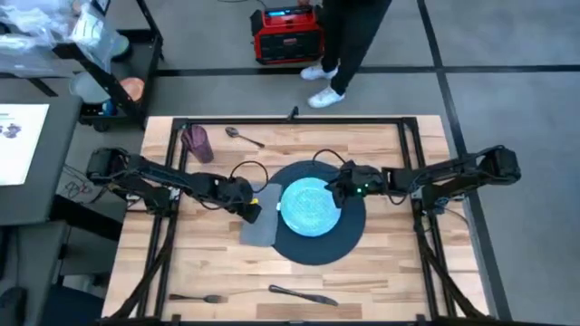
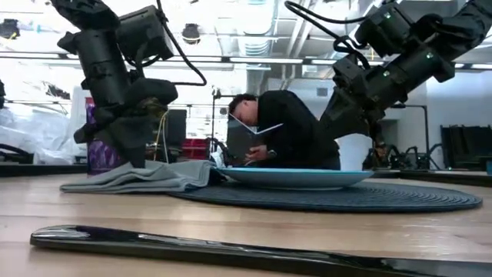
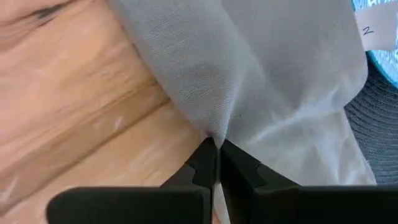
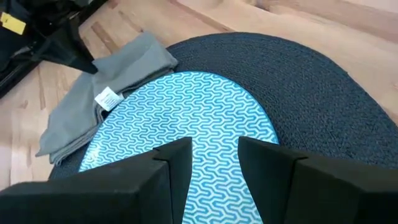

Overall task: Set table place
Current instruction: Move the gray napkin to the middle left of the table, then put the black fork on the gray napkin

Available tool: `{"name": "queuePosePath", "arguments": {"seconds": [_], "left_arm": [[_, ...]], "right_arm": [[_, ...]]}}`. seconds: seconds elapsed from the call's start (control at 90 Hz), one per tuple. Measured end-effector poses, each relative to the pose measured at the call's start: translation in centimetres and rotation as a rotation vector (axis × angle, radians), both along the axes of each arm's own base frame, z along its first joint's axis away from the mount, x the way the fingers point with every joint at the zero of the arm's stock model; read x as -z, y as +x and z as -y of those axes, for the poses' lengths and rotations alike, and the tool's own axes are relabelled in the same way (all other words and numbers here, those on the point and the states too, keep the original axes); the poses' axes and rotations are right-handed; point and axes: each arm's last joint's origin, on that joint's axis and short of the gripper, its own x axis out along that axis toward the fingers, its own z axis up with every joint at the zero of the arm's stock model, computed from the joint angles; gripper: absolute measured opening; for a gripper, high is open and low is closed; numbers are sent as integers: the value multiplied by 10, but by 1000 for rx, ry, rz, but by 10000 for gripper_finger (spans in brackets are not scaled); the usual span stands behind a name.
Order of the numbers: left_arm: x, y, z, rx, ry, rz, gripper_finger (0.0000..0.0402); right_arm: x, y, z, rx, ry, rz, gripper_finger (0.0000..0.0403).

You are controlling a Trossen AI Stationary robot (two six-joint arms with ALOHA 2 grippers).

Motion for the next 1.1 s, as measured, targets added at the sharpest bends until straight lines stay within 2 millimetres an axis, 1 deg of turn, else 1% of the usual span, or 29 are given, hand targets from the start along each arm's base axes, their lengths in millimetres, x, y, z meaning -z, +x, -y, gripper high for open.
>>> {"name": "queuePosePath", "arguments": {"seconds": [0.211,0.3,0.6,0.689,0.822,1.1], "left_arm": [[-7,12,2,137,37,132,0],[-7,13,2,166,48,147,11],[-5,9,2,181,18,101,97],[-4,8,2,170,10,84,115],[-3,6,2,157,-1,66,129],[0,0,1,180,15,-12,136]], "right_arm": [[0,0,0,0,0,0,118],[0,0,0,0,0,0,118],[0,0,0,0,0,0,118],[0,0,0,0,0,0,118],[0,0,0,0,0,0,118],[-2,1,0,0,-1,21,118]]}}
